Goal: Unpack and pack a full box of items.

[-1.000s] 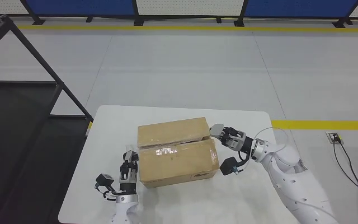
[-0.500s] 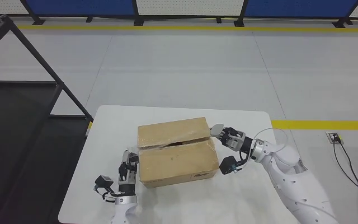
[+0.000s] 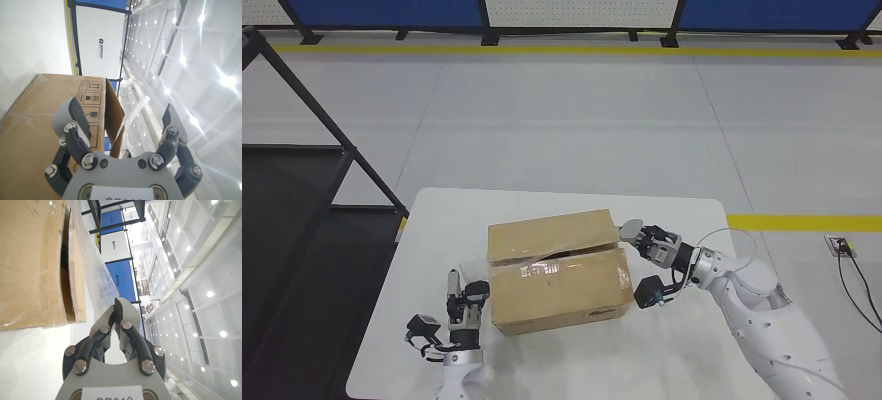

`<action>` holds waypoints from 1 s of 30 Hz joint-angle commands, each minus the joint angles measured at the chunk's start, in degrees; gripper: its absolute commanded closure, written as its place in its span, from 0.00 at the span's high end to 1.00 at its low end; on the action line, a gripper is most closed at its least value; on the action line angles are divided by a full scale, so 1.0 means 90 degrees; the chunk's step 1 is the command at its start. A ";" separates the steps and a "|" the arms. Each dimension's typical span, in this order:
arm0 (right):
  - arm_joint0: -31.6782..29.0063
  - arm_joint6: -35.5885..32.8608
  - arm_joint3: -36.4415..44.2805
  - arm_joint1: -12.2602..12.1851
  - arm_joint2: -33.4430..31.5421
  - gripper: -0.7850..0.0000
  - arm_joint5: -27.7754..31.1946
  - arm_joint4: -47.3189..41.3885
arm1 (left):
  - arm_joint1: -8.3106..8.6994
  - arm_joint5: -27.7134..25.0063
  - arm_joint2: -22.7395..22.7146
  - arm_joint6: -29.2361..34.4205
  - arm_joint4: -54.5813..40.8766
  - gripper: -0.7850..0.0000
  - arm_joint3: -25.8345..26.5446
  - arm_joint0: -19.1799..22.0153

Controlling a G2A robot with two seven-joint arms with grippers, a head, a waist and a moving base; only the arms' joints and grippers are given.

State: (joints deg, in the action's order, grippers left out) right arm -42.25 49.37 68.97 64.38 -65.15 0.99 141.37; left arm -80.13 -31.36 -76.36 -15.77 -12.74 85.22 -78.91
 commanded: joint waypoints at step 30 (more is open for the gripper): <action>-0.0129 0.0146 0.0039 -0.0089 0.0028 0.00 -0.0124 -0.0053 | -0.0064 0.0907 -0.0187 0.0700 0.0536 0.58 0.1199 0.0060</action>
State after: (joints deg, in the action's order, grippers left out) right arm -43.38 50.59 69.31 63.60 -64.90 -0.14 140.93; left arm -80.68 -23.64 -78.13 -9.79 -7.84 96.53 -78.85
